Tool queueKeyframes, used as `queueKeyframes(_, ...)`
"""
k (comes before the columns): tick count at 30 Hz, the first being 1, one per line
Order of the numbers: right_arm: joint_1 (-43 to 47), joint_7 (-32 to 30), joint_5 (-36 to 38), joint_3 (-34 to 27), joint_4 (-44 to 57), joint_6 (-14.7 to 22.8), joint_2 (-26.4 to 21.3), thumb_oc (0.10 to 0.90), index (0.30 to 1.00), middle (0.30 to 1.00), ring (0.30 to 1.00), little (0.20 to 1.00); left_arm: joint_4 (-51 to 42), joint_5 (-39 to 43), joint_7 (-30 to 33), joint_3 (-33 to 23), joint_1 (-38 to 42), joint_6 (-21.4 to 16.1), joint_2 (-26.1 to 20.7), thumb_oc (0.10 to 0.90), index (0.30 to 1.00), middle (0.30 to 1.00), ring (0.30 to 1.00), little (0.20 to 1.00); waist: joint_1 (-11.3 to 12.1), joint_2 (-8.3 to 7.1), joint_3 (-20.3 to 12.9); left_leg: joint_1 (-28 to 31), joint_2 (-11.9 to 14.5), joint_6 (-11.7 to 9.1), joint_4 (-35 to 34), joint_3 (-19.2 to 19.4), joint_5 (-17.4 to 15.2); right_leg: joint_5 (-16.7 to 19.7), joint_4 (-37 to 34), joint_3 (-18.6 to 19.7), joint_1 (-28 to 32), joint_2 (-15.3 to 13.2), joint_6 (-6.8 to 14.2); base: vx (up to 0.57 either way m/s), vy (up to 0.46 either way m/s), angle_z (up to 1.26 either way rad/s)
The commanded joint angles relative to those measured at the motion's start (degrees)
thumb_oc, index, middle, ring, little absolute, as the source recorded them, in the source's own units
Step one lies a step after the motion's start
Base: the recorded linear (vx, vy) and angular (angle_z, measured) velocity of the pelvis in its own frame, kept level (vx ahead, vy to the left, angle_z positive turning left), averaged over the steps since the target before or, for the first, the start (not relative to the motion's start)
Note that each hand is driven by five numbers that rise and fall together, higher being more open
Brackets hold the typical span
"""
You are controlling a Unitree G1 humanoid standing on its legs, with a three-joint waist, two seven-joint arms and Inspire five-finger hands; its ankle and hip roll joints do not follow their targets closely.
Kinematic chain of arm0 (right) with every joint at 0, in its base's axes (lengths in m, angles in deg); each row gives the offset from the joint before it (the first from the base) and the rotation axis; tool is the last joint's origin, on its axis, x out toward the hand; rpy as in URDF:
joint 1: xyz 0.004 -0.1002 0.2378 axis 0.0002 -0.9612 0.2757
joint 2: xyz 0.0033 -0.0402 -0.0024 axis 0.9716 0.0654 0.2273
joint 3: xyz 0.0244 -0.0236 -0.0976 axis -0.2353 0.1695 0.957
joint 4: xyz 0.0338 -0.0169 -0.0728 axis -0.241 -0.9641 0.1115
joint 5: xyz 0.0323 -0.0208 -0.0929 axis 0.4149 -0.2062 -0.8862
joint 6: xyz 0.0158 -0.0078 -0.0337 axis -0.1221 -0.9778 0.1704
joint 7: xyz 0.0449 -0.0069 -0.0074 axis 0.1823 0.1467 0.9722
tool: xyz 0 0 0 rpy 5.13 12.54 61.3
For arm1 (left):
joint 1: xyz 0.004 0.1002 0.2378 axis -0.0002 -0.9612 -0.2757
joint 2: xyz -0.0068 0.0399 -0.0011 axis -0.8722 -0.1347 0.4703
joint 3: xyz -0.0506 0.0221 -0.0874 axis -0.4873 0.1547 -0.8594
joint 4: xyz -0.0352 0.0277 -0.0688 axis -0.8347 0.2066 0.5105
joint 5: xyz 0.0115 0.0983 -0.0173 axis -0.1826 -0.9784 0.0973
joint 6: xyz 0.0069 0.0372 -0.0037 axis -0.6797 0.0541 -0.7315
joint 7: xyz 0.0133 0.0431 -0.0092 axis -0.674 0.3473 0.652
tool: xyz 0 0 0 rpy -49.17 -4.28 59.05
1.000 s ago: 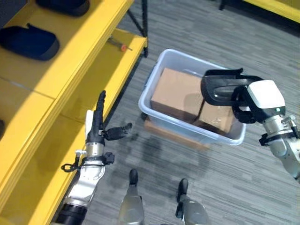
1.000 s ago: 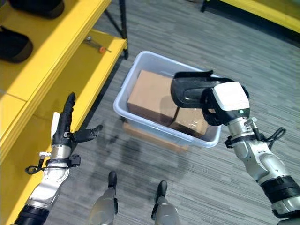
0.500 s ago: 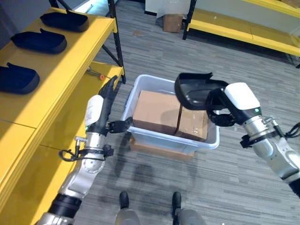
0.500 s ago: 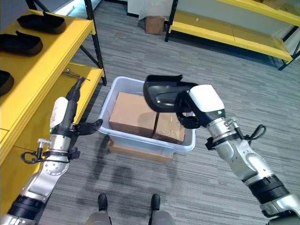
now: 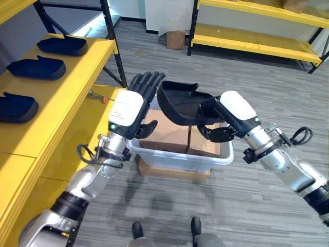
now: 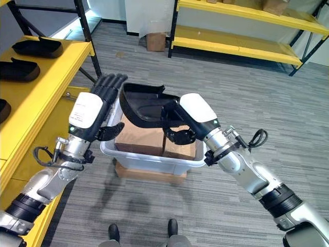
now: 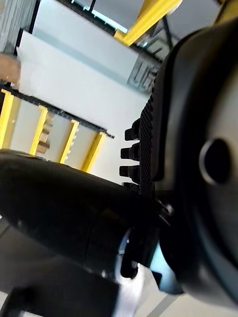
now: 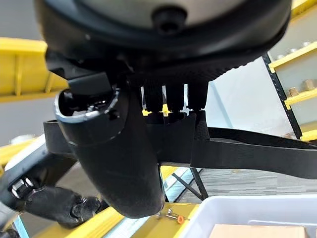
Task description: Move parts from the plastic box to the shelf.
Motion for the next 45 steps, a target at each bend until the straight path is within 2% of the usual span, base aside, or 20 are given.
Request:
queueKeyframes(1, 9.34, -4.11, 5.42, -1.21, 1.87, 2.73, 1.41, 0.4, 0.3, 0.3, 0.3, 0.3, 1.61, -3.29, 4.85, 2.87, 8.29, -2.19, 0.87, 0.9, 1.0, 1.0, 1.0, 1.0, 0.89, -0.02, -6.5, 4.86, 4.16, -2.91, -0.4, -0.62, -5.12, -6.34, 7.02, -0.43, 0.54, -2.95, 3.0, -0.03, 0.002, 0.0)
queueKeyframes(11, 8.7, -4.74, 4.84, -2.77, 1.25, 2.19, 2.41, 0.4, 0.3, 0.3, 0.3, 0.3, -0.07, -2.96, 4.25, 3.39, 7.8, -3.14, 3.03, 0.9, 1.0, 1.0, 1.0, 1.0, 0.94, -0.6, -6.64, 4.14, 3.83, -2.78, -0.4, -0.66, -4.81, -4.99, 5.83, -0.5, 0.66, -3.27, 3.07, 0.0, 0.0, 0.0)
queueKeyframes(23, 8.45, -4.61, 3.8, -2.34, 0.86, 1.78, 3.39, 0.4, 0.3, 0.3, 0.3, 0.3, -2.63, -3.62, 5.69, 2.39, 9.28, -2.58, 4.92, 0.9, 1.0, 1.0, 1.0, 1.0, 1.0, -0.8, -6.74, 3.8, 3.79, -2.82, -0.4, -0.76, -4.68, -4.7, 5.3, -0.7, 0.96, -3.31, 2.94, 0.0, 0.0, 0.0)
queueKeyframes(27, 6.63, -4.68, 3.35, -3.48, 0.33, 1.4, 4.19, 0.4, 0.3, 0.3, 0.3, 0.3, -5.06, -3.85, 7.07, -0.11, 8.79, -1.79, 5.91, 0.9, 1.0, 1.0, 1.0, 1.0, 1.02, -0.79, -6.62, 3.75, 3.81, -2.74, -0.4, -0.87, -4.75, -4.76, 5.28, -0.57, 0.92, -3.26, 2.87, 0.0, 0.0, 0.0)
queueKeyframes(28, 3.81, -4.74, 3.39, -5.26, 0.27, 1.36, 4.72, 0.4, 0.3, 0.3, 0.3, 0.3, -6.18, -3.52, 7.93, -2.21, 7.69, -1.51, 6.82, 0.9, 1.0, 1.0, 1.0, 1.0, 1.03, -0.74, -6.66, 3.67, 3.74, -2.69, -0.4, -0.91, -4.77, -4.72, 5.26, -0.73, 0.98, -3.33, 2.86, 0.0, 0.0, 0.0)
queueKeyframes(45, -4.78, -4.49, 3.36, -11.25, -0.17, 1.49, 5.13, 0.4, 0.3, 0.3, 0.3, 0.3, -10.11, -3.38, 11.22, -8.54, 5.16, -0.84, 6.64, 0.9, 1.0, 1.0, 1.0, 1.0, 1.0, -0.48, -6.63, 3.36, 3.45, -2.64, -0.4, -1.28, -4.81, -4.73, 5.26, -0.94, 0.85, -3.54, 3.04, 0.0, 0.0, 0.0)
